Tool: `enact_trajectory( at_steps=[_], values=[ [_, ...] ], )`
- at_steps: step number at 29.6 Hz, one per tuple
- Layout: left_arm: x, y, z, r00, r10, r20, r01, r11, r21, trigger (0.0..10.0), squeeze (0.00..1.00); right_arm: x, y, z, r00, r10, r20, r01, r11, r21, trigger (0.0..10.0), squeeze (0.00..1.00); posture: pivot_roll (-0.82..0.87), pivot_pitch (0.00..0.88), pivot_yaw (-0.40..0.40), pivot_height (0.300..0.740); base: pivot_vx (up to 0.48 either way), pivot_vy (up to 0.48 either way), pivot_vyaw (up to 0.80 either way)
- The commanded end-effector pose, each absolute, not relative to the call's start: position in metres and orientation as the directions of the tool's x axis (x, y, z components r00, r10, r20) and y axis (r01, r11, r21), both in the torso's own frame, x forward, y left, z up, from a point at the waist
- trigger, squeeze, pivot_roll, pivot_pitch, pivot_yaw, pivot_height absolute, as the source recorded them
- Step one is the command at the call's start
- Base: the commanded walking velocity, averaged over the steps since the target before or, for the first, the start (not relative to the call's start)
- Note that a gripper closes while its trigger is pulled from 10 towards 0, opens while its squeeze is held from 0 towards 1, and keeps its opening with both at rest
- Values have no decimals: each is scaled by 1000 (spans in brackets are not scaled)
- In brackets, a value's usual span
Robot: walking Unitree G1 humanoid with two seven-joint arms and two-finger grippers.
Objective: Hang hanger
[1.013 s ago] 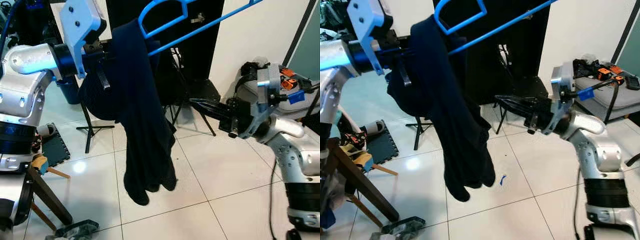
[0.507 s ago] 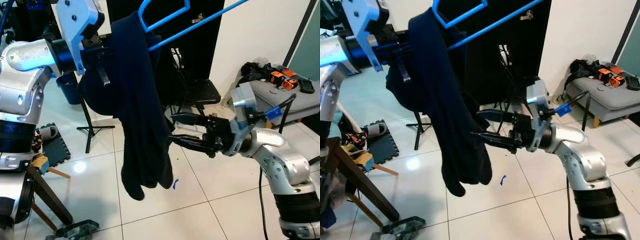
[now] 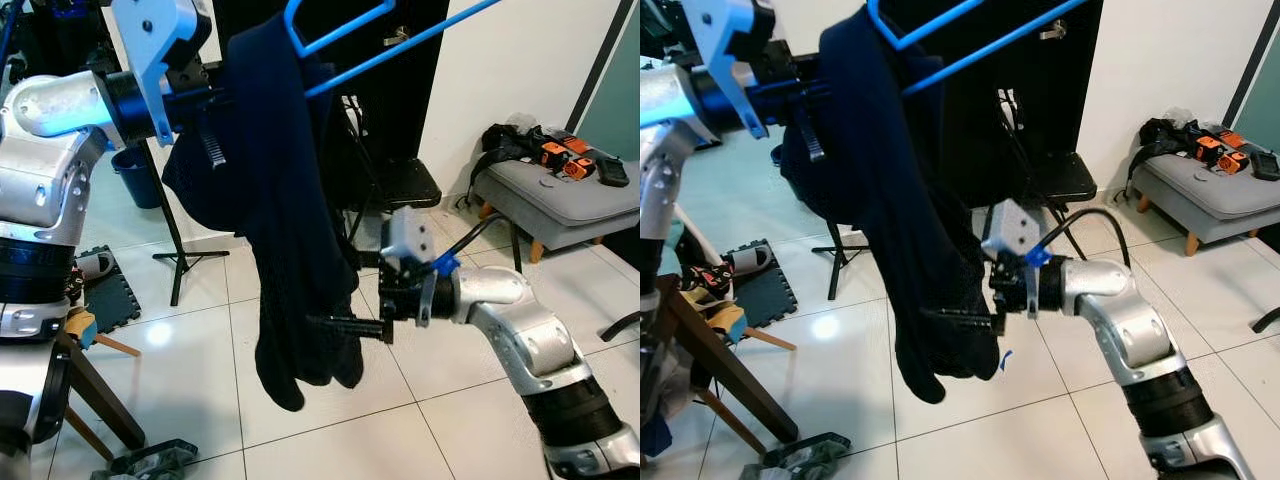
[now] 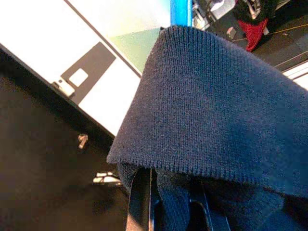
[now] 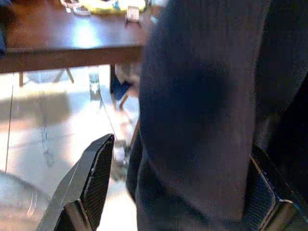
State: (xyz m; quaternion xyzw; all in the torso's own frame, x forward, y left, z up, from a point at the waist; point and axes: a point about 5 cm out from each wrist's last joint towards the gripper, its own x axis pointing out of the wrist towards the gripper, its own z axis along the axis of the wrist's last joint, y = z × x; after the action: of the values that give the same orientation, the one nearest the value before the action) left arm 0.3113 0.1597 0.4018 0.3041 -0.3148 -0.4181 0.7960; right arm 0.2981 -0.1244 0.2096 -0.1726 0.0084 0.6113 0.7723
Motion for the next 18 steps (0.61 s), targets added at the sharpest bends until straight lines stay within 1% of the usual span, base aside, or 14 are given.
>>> enact_trajectory(
  at_steps=[1, 2, 3, 4, 5, 6, 8, 9, 16, 18],
  values=[
    [304, 160, 415, 423, -860, 285, 444, 471, 762, 10000, 0, 299, -126, 206, 266, 931, -251, -943, 197, -269, 10000, 0, -77, 0, 37, 740, 0, 0, 0],
    [303, 161, 415, 424, -861, 281, 443, 467, 765, 10000, 0, 301, -129, 205, 285, 922, -263, -938, 212, -274, 10000, 0, -76, 0, 36, 740, 0, 0, 0],
    [303, 161, 415, 424, -861, 281, 443, 467, 765, 10000, 0, 301, -129, 205, 285, 922, -263, -938, 212, -274, 10000, 0, -76, 0, 36, 740, 0, 0, 0],
    [303, 162, 414, 425, -865, 268, 442, 457, 772, 10000, 0, 305, -136, 203, 321, 905, -278, -927, 240, -288, 10000, 0, -76, 0, 35, 740, 0, 0, 0],
    [303, 162, 414, 425, -865, 268, 442, 457, 772, 10000, 0, 305, -136, 203, 321, 905, -278, -927, 240, -288, 10000, 0, -76, 0, 35, 740, 0, 0, 0],
    [302, 163, 414, 425, -866, 263, 443, 452, 774, 10000, 0, 306, -138, 202, 334, 899, -283, -923, 251, -292, 9255, 0, -76, 0, 35, 740, 0, 0, 0],
    [302, 163, 413, 426, -867, 260, 444, 450, 775, 10000, 0, 307, -140, 201, 342, 895, -287, -920, 257, -296, 9255, 0, -76, 0, 35, 740, 0, 0, 0],
    [303, 163, 412, 427, -867, 255, 445, 448, 776, 10000, 0, 308, -142, 201, 347, 893, -288, -919, 263, -292, 0, 0, -77, 0, 35, 740, 0, 0, 0],
    [303, 163, 408, 439, -868, 232, 443, 434, 785, 10000, 0, 306, -145, 200, 340, 894, -290, -922, 257, -290, 0, 0, -77, 0, 35, 740, 0, 0, 0],
    [307, 168, 402, 474, -861, 187, 427, 410, 806, 10000, 0, 308, -151, 202, 362, 887, -288, -913, 275, -301, 0, 0, -77, 0, 34, 740, 0, 0, 0]
  ],
)
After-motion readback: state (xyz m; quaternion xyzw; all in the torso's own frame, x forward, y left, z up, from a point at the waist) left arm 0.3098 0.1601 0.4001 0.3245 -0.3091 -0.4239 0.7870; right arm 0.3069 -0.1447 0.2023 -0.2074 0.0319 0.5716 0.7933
